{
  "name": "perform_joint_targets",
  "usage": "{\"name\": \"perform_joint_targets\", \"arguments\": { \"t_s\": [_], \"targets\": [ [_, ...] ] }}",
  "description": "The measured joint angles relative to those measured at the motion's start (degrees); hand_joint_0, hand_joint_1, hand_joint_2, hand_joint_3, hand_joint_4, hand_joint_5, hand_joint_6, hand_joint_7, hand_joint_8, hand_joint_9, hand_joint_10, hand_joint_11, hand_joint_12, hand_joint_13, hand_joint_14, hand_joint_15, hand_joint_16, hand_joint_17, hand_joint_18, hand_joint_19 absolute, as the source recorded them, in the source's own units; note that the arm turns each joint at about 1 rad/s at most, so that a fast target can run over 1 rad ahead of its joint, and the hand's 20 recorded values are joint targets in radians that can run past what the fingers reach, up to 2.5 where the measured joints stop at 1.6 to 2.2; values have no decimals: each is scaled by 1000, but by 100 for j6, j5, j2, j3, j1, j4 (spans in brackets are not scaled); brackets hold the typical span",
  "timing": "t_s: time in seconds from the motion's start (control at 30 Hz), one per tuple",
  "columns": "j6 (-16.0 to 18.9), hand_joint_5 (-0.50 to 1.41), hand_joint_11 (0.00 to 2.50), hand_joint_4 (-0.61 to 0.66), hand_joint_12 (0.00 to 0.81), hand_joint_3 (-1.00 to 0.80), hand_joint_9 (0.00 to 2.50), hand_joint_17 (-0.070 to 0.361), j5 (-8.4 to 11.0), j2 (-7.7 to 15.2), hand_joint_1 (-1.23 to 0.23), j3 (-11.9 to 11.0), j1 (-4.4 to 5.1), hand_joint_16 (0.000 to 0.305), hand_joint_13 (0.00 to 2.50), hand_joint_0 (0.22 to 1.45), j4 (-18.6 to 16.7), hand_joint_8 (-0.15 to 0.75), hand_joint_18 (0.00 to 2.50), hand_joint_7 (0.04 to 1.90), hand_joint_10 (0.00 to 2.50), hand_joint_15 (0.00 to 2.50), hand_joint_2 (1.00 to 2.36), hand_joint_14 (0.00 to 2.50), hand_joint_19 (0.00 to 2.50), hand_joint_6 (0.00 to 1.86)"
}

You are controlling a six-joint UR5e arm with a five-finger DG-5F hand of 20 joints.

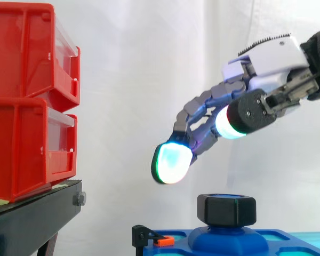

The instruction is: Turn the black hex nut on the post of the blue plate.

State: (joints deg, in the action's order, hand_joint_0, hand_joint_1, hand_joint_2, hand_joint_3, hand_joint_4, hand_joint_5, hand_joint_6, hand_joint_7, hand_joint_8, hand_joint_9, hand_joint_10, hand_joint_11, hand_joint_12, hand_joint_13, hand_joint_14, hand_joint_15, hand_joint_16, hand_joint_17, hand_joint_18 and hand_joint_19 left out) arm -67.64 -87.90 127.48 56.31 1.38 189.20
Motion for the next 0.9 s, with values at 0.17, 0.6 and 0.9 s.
{"name": "perform_joint_targets", "arguments": {
  "t_s": [0.17,0.6,0.9],
  "targets": [
    [38,-192,0,169,361,-500,493,134,47,78,-437,0,129,59,314,462,-7,250,93,728,0,24,1000,0,35,502],
    [31,-190,0,171,362,-500,486,133,485,92,-432,2,450,59,313,463,239,248,90,749,0,25,1000,0,34,502],
    [32,-190,0,168,361,-500,484,133,539,93,-432,2,506,59,310,463,380,250,88,755,1,16,1000,0,34,502]
  ]
}}
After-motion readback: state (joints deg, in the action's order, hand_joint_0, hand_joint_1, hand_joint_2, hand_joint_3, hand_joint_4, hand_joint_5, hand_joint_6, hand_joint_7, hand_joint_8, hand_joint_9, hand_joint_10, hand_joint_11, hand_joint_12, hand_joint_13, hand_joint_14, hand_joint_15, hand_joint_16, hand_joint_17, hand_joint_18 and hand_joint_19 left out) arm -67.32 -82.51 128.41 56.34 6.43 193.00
